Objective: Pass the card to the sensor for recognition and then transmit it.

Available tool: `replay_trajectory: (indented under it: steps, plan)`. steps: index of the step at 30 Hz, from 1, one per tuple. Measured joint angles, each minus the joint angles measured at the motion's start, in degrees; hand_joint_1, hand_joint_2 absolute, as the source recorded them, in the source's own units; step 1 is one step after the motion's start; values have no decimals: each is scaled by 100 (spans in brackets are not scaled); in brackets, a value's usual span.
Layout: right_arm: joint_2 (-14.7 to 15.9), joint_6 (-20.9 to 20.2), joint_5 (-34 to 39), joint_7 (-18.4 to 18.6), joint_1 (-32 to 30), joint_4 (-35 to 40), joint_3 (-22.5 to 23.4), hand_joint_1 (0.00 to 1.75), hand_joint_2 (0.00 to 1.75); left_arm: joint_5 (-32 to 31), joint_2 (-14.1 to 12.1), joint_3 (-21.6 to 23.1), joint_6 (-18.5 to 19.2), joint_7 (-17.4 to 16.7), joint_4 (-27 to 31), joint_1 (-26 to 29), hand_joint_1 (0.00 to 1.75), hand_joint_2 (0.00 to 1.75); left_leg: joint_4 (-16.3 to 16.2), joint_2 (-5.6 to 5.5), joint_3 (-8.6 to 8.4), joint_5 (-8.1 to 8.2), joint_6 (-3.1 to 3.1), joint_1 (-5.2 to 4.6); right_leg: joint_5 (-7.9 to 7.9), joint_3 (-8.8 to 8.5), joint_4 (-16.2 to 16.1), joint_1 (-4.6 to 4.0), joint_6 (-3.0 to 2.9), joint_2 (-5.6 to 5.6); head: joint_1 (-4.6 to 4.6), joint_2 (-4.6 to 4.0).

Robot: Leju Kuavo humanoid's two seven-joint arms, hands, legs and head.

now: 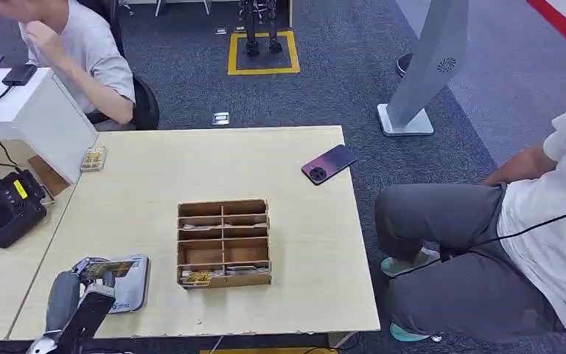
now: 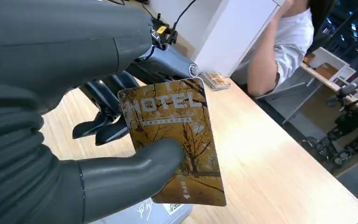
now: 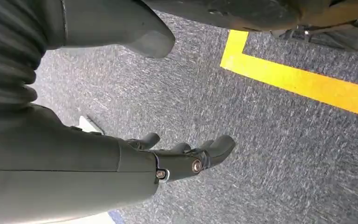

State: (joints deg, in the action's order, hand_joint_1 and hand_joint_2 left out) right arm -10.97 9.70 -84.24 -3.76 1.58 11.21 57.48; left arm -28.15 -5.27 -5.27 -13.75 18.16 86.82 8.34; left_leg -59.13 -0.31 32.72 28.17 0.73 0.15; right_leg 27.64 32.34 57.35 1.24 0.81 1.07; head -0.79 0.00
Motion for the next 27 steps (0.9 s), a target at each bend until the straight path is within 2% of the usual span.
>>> replay_trajectory:
  steps: [5,16,27]
  plan:
    - [-9,22,-13,-11,-1,0,4,0,175,2,20,0,26,2,26,89,175,175,0,0,0,0,0,0,0,0,0,0,0,0,2,0]
    - [-20,4,-39,-9,0,2,4,0,175,-273,24,-18,-197,-72,-98,111,175,175,0,0,0,0,0,0,0,0,0,0,0,0,2,0]
    - [-20,-2,-107,-9,2,9,4,0,175,-806,26,-18,-321,-144,-424,55,175,175,0,0,0,0,0,0,0,0,0,0,0,0,2,0]
